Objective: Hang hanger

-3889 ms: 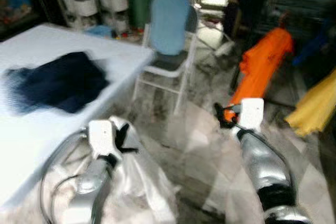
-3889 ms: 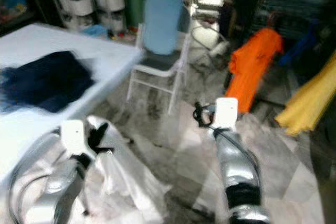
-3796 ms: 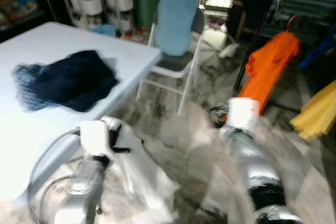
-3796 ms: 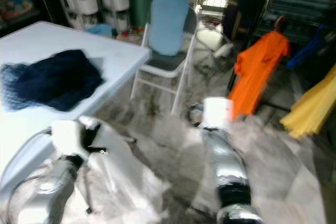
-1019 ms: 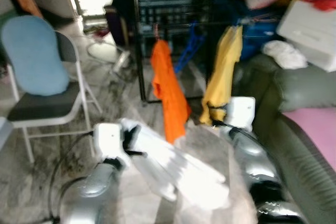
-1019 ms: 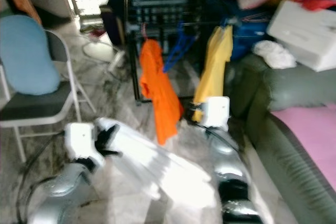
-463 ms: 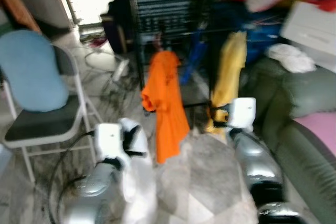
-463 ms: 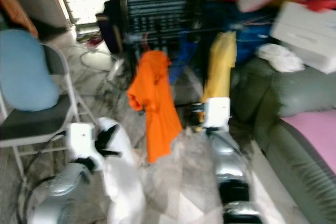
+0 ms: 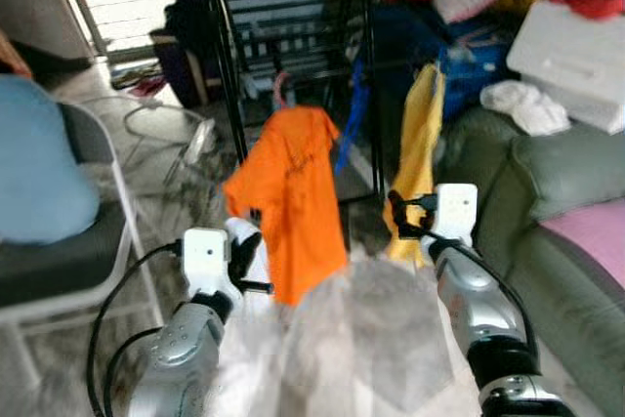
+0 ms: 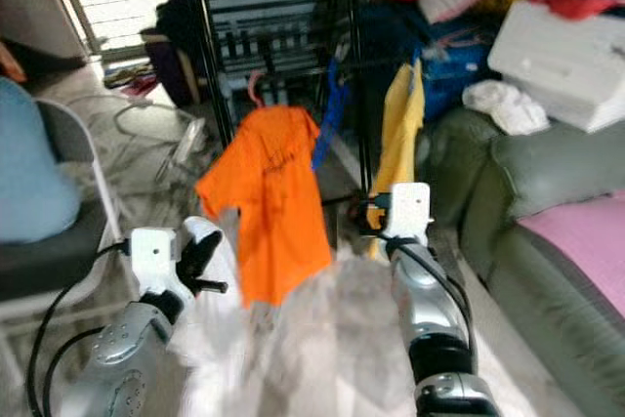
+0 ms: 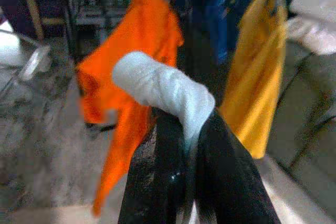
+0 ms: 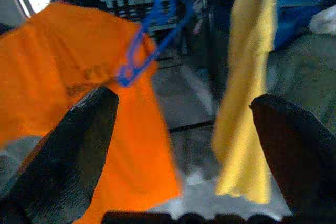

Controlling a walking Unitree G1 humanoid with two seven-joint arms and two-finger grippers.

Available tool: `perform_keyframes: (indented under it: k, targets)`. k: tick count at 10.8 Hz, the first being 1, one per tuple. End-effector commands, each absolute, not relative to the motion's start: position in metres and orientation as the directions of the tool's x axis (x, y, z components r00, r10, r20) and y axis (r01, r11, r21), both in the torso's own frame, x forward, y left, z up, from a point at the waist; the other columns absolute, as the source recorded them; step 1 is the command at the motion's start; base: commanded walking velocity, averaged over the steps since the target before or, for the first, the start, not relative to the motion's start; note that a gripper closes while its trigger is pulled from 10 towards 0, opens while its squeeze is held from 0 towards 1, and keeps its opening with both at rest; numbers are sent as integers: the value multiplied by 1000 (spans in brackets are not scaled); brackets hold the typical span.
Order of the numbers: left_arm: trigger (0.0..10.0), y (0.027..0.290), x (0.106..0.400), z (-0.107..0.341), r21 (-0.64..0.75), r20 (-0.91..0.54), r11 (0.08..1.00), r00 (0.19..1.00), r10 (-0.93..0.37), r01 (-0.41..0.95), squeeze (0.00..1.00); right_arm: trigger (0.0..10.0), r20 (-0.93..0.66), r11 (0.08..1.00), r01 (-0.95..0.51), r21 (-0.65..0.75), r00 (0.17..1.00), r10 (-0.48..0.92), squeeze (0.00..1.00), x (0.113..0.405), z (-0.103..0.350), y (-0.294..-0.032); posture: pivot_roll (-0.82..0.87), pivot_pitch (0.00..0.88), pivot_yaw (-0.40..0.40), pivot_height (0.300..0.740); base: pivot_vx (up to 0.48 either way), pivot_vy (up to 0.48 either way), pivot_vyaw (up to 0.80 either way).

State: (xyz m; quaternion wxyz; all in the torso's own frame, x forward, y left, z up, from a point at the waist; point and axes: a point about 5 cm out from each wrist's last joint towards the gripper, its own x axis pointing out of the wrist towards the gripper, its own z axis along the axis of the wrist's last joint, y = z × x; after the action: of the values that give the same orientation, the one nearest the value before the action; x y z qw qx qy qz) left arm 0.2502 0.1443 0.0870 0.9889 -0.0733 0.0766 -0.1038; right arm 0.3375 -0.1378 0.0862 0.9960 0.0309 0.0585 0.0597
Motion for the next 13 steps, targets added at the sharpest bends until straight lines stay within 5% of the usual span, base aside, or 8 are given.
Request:
perform_keyframes:
  k: [1,4,13]
  targets:
    - [10000,138,254,99,-156,-82,963,968,-236,221,0,10000,-92,993,-105,55,990,109,0,340,92,-144,37,0,44,740,454,0,-544]
    - [10000,137,253,99,-164,-85,963,970,-229,213,0,10000,-91,992,-115,49,989,119,0,340,92,-144,38,0,37,740,450,0,0]
    - [10000,138,249,100,-166,-99,968,973,-208,190,0,10000,-86,988,-153,34,984,156,0,341,95,-138,35,0,27,740,264,315,0]
